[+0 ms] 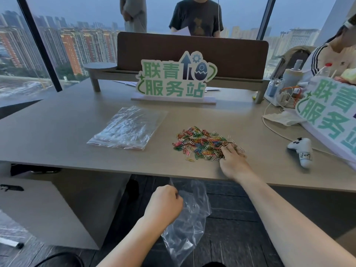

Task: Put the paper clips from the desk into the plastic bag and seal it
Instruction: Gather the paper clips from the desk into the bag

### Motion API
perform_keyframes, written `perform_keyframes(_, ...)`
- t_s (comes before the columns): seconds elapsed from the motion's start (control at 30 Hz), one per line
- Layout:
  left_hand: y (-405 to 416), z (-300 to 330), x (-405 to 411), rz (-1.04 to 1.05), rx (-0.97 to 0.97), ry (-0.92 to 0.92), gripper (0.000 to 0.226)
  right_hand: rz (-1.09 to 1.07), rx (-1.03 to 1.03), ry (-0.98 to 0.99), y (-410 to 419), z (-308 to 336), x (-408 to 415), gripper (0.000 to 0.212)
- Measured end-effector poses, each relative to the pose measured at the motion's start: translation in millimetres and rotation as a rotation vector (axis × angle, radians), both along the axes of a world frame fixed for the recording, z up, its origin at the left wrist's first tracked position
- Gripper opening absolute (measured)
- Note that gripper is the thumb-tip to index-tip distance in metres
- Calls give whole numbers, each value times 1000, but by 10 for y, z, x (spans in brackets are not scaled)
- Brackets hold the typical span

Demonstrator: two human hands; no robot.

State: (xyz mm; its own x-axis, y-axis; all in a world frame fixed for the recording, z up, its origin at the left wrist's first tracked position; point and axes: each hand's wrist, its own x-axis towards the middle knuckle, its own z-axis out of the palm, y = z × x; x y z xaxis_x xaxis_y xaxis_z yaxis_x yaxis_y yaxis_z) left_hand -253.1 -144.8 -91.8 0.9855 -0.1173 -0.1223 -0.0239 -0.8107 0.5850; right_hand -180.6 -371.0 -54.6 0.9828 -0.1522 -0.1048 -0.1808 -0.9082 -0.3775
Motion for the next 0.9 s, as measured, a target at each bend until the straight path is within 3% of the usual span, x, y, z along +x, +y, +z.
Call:
perform_keyframes(0.37,-162,1,4,15,-53,-24,32,125,-3,-61,281,-170,-35,57)
perform_keyframes(0.53,-208,41,-5,16,-75,-56,24,188,43,-52,448,-163,-124,58)
perform_keyframes(0.67,-228,75,-9,23,-91,-36,19,210,224,-145,439,-66,-187,56)
perform_keyframes(0.8,-237,110,-32,25,-116,-16,5,156,124,-188,222,-37,-175,55)
perform_keyframes(0.9,-242,100,-39,37,-155,-1,40,170,48,-136,182,-121,-176,54)
